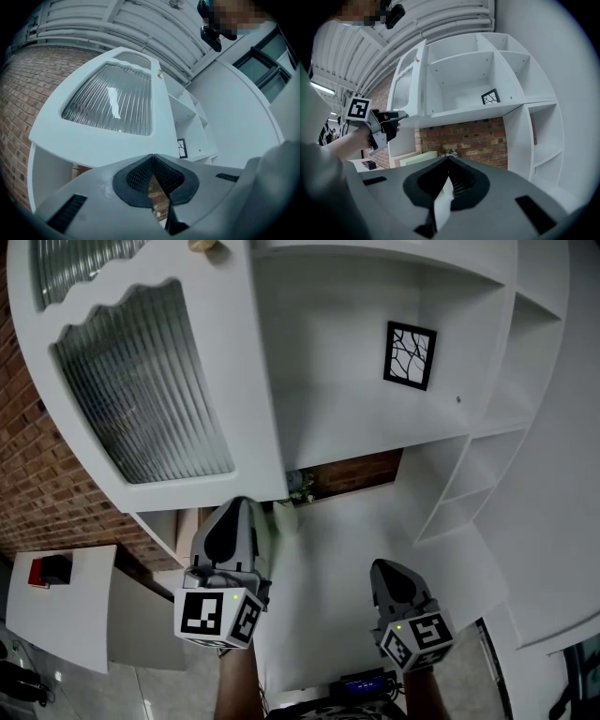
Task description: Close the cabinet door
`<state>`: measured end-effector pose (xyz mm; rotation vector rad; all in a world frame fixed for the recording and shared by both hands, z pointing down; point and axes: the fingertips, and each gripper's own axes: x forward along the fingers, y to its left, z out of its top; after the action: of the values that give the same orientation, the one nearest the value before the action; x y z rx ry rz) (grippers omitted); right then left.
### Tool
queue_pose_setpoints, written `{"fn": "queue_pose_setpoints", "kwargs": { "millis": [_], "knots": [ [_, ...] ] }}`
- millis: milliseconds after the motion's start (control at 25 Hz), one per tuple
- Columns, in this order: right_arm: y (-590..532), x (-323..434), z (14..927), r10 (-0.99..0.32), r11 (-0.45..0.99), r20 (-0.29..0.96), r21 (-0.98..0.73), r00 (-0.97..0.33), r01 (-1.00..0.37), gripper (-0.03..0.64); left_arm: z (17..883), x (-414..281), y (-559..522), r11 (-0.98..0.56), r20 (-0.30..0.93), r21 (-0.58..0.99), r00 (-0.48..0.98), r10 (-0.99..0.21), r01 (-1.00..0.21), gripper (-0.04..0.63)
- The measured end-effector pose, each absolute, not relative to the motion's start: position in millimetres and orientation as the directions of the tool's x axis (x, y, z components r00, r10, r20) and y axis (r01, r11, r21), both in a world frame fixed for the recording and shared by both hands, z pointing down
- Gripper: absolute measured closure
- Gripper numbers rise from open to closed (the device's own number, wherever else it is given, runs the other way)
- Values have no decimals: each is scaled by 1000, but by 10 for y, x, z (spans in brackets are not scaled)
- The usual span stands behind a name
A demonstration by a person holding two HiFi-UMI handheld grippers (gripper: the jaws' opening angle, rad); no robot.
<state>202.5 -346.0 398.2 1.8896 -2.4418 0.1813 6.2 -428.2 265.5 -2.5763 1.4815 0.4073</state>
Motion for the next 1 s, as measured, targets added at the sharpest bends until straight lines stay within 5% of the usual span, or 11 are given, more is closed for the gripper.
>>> {"fn": "queue_pose_setpoints", "kwargs": {
  "millis": [1000],
  "knots": [
    [-2165,1168,3889,-965,251,69,-10,-251,-968,615,3108,-710,-2749,-502,-229,75,475,-850,-861,581]
  ]
}}
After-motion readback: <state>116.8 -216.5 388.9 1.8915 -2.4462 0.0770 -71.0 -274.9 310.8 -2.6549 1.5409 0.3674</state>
